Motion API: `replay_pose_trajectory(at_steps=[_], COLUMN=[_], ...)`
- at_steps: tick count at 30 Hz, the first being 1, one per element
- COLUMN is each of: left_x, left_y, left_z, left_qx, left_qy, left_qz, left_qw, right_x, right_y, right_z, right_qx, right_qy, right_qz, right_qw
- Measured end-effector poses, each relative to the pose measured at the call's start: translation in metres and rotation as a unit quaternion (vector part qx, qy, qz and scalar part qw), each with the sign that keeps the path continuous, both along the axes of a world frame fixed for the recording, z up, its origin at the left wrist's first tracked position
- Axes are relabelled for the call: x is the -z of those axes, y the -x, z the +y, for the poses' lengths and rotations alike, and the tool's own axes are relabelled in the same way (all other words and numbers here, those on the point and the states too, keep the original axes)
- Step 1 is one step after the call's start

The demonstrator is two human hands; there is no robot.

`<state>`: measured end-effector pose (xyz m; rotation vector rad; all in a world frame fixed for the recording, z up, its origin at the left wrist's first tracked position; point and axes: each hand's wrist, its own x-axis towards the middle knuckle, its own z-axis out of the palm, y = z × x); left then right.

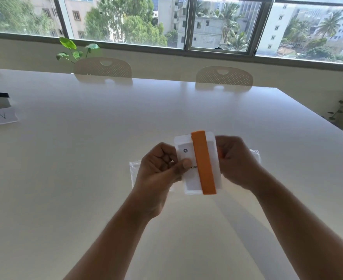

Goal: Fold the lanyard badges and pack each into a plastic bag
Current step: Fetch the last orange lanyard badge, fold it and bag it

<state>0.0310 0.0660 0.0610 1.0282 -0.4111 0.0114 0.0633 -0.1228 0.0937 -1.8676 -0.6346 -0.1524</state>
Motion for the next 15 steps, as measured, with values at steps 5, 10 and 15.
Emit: replay_pose_trajectory(at_steps=[5, 10, 15], left_x=[0.0, 0.003, 0.013], left_y=[-0.002, -0.01, -0.02], left_z=[-0.001, 0.009, 0.014], left_qx=[-0.056, -0.135, -0.265], left_qy=[0.013, 0.022, -0.107], left_qz=[0.03, 0.047, 0.013], left_qw=[0.998, 0.99, 0.958], right_x=[0.042, 0.068, 0.065], right_y=[0.007, 0.023, 0.032], right_z=[0.009, 0.02, 0.023], right_qx=[-0.007, 0.048, 0.031], right_qy=[-0.095, -0.067, -0.028], right_qz=[0.093, 0.15, 0.15], right_qw=[0.991, 0.985, 0.988])
